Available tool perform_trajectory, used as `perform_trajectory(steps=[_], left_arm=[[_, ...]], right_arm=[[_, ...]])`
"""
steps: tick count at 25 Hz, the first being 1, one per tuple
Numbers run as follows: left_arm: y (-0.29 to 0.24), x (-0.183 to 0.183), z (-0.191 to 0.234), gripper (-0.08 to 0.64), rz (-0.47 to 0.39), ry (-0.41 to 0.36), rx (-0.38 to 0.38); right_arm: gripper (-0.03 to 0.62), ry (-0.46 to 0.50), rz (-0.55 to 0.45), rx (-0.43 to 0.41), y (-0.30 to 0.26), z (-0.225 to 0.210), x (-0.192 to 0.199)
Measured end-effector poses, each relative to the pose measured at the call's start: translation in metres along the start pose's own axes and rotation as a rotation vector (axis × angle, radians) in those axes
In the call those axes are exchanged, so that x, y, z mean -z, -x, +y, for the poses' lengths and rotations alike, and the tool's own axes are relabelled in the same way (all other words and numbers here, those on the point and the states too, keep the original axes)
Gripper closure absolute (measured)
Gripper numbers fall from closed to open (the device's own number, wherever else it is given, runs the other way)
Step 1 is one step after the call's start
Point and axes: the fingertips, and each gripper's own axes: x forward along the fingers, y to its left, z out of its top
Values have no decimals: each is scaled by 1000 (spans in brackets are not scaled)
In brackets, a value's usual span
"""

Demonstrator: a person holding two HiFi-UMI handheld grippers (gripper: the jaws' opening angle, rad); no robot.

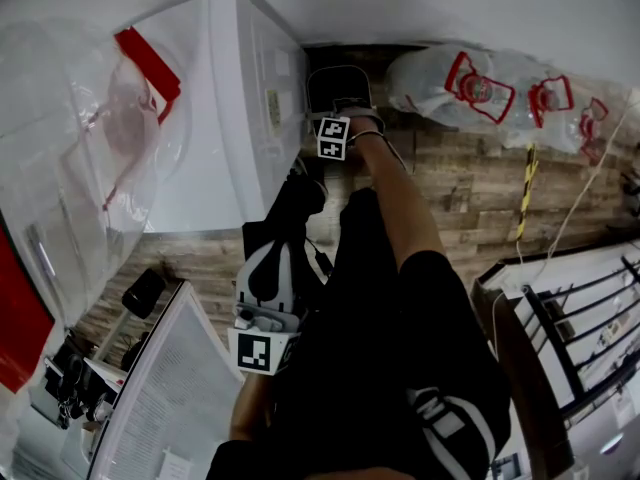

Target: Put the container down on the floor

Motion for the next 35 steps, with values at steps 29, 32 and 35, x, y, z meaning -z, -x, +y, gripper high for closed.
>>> perform_trajectory(steps=[29, 32, 35], left_arm=[[52, -86, -32, 528, -35, 4, -10], [66, -109, -51, 528, -64, 11, -10], [72, -132, -57, 528, -121, -18, -53]], right_arm=[[467, -277, -10, 50, 172, 3, 26], [538, -357, -37, 41, 223, 15, 36], [550, -432, -110, 56, 269, -7, 36]])
